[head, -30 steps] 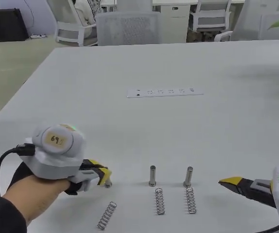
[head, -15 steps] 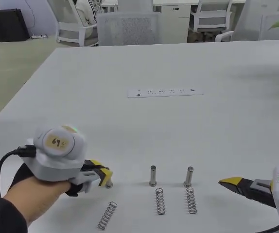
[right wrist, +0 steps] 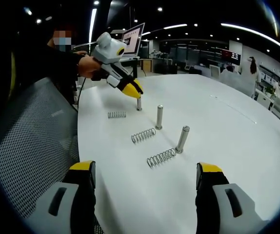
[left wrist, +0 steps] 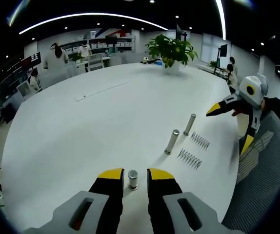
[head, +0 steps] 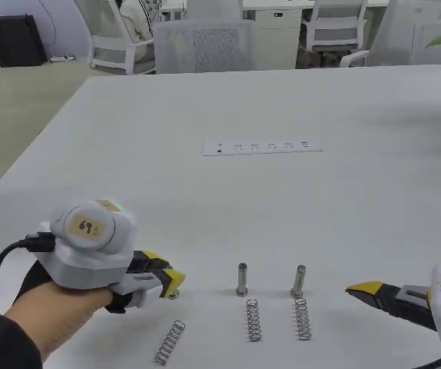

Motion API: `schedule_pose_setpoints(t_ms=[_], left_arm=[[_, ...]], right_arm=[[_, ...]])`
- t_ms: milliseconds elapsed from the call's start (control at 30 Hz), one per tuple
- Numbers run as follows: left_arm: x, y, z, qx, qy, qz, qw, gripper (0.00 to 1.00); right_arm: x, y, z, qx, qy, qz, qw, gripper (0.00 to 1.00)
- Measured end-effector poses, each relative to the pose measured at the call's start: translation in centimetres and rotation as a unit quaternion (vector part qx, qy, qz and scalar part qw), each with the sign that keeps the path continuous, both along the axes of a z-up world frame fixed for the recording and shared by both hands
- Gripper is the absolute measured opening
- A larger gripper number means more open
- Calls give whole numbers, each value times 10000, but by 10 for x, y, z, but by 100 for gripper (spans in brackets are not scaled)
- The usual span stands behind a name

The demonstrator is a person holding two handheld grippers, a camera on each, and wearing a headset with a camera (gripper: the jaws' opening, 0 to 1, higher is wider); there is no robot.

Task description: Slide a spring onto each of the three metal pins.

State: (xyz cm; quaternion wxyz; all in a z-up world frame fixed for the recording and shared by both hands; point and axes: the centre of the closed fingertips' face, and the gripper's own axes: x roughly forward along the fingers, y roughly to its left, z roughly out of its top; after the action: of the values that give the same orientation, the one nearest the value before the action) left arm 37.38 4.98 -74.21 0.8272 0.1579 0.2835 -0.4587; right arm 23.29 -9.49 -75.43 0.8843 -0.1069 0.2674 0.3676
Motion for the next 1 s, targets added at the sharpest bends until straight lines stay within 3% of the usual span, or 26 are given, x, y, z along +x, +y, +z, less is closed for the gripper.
schedule_pose_setpoints(t_ms=[233,533,1000], left_arm=[[-1,2,4,-53,-22,24,10000,19],[-9,10,4,-46,-19,31,10000,21],[-23,25,-8,30,127,76,9999,22]], right_arm=[[0,0,0,-7,-5,12,10000,84],[1,0,1,-11,-20,33,10000,84],[1,0,1,-16,-25,31,10000,84]])
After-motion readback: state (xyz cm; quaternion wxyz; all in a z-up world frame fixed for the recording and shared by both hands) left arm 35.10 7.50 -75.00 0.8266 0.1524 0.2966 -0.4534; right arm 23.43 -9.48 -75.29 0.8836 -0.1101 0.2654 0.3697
